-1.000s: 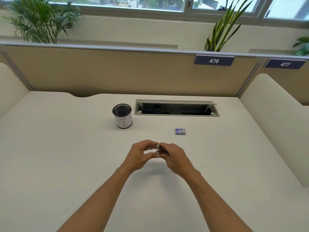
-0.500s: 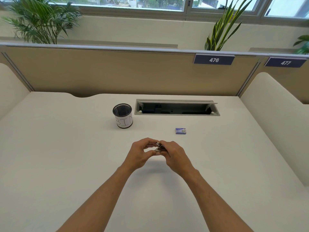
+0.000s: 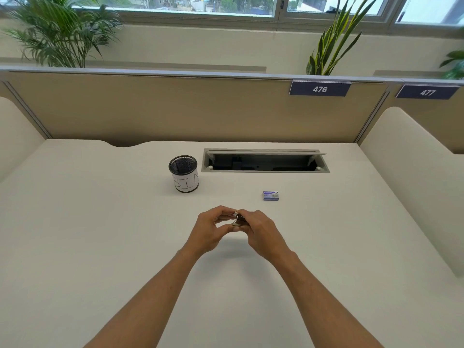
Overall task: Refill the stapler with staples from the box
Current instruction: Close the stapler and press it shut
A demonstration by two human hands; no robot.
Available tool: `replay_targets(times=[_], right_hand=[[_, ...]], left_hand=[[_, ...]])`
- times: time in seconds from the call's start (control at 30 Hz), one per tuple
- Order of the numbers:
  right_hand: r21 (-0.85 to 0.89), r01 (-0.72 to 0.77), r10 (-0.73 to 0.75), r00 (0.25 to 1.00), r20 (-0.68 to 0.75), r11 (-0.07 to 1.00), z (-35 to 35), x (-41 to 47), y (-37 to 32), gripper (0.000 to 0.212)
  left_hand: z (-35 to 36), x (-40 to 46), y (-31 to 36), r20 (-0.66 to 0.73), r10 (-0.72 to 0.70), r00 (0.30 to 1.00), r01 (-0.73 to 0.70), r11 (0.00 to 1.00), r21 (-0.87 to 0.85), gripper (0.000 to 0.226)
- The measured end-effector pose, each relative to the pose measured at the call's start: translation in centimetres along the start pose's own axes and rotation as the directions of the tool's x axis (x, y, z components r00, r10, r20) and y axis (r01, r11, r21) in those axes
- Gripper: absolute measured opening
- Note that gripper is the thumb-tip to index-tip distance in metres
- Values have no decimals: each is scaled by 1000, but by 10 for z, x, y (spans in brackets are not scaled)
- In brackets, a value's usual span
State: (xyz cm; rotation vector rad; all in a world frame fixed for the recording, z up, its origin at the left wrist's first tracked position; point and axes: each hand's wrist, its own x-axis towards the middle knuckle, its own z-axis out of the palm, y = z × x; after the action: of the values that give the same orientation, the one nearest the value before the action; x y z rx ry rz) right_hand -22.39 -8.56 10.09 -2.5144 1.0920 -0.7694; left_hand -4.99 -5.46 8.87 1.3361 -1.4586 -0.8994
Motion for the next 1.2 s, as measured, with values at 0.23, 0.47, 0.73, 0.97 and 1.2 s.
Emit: replay_targets(times=[0.23, 0.47, 0.73, 0.97, 1.2], right_hand=[[-9, 5, -5, 1000, 3, 1000, 0, 1, 2, 25], [-26, 10, -10, 1000, 6, 1000, 1, 3, 0, 24], [-21, 20, -20, 1000, 6, 1000, 3, 4, 2, 24], [24, -7, 7, 1000, 12, 1000, 6, 5, 5, 22], [109, -62, 55, 997, 61, 992, 11, 1, 9, 39]], left_hand=[[0, 2, 0, 6, -9, 1000, 9, 1000, 9, 33], [-1, 2, -1, -4, -15, 1000, 15, 1000, 5, 33], [-1, 0, -1, -12, 0, 1000, 1, 1000, 20, 31], [-1, 2, -1, -23, -7, 1000, 7, 1000, -6, 25], [0, -1, -10, -3, -40, 999, 40, 999, -12, 43]])
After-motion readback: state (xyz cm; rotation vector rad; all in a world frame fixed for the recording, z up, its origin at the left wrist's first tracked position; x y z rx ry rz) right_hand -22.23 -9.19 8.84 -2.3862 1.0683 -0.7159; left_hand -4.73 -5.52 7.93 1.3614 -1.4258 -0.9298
